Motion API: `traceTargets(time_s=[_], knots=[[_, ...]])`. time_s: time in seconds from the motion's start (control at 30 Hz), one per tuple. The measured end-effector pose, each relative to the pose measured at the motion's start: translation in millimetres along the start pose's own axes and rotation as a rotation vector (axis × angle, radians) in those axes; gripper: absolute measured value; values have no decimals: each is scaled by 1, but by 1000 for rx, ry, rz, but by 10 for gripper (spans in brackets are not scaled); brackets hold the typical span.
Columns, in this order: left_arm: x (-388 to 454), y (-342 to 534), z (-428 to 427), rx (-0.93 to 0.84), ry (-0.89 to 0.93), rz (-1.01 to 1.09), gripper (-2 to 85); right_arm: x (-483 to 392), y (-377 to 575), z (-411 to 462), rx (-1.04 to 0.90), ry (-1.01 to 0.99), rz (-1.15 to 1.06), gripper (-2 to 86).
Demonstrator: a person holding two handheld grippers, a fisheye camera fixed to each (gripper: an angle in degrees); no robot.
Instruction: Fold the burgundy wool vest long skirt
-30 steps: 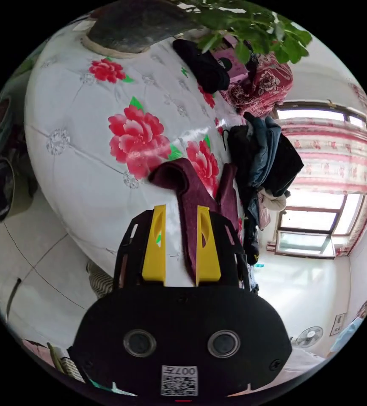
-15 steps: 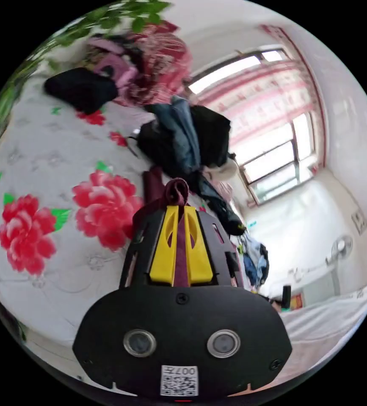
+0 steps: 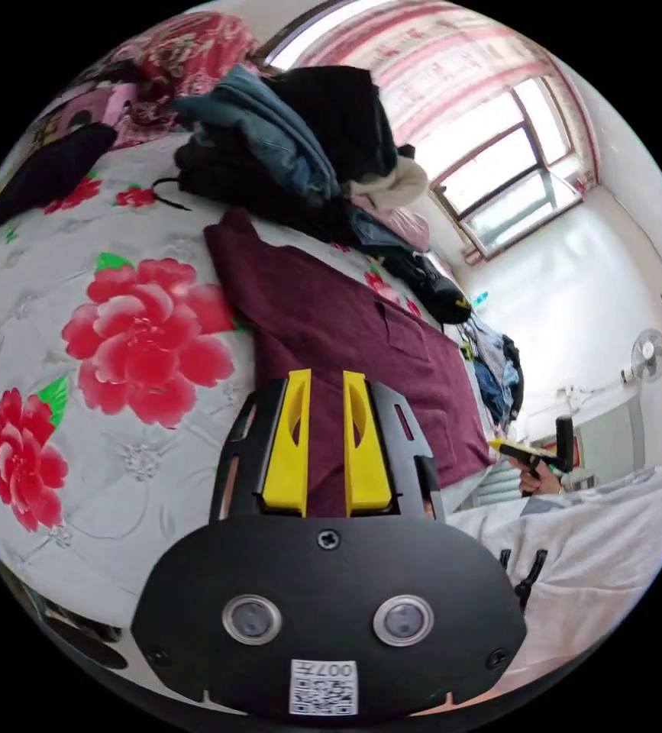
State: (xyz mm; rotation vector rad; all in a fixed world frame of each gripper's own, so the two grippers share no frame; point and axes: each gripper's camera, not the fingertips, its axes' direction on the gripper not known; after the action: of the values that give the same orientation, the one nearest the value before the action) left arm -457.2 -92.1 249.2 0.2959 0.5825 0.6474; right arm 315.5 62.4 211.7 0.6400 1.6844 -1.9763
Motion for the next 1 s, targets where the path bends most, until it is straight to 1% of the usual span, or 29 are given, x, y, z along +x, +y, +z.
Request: traceTargets(time_s=[0.03, 0.13, 0.23, 0.3, 0.33, 0.37, 0.4, 0.43, 0.47, 0.5, 0.53, 0.6, 0.63, 0.7, 0.8, 0.87, 0.93, 1.0], knots=[[-23, -16, 6, 33, 9, -78, 96, -2, -6, 2, -3, -10, 1, -3], [-53, -48, 35, 67, 38, -174, 110, -13, -20, 5, -8, 11, -30, -3], [-64, -72, 82, 34, 62, -256, 108, -21, -31, 6, -15, 62, -54, -3], [-61, -80, 113, 9, 43, -289, 97, -22, -37, 7, -19, 80, -48, -3], [-48, -85, 133, -7, 43, -268, 90, -21, -40, 7, -19, 80, -41, -3], [-39, -87, 144, -17, 47, -244, 87, -21, -42, 8, -19, 78, -36, -3], [-12, -90, 165, -38, 55, -170, 85, -21, -45, 9, -16, 74, -28, -3], [25, -90, 185, -56, 101, -30, 87, -21, -48, 10, -10, 71, -22, -3], [47, -87, 196, -75, 128, 51, 88, -22, -50, 11, -10, 69, -20, -3], [91, -78, 220, -143, 161, 207, 90, -22, -54, 14, -16, 64, -11, -3], [132, -62, 243, -213, 155, 339, 89, -22, -58, 18, -31, 57, -2, -3], [179, -33, 271, -286, 165, 485, 93, -23, -65, 25, -51, 48, 2, -3], [197, -15, 284, -312, 154, 530, 96, -25, -69, 29, -63, 46, 0, -3], [206, 1, 292, -305, 125, 519, 97, -28, -76, 33, -79, 49, -8, -3], [198, 10, 282, -219, 30, 454, 102, -32, -85, 39, -100, 60, -25, -3], [199, 11, 280, -182, -35, 466, 111, -33, -90, 41, -111, 62, -32, -3], [223, 10, 297, -210, -70, 550, 124, -32, -96, 45, -121, 52, -31, -3], [253, 15, 324, -258, -59, 640, 131, -30, -102, 48, -124, 43, -25, -3]])
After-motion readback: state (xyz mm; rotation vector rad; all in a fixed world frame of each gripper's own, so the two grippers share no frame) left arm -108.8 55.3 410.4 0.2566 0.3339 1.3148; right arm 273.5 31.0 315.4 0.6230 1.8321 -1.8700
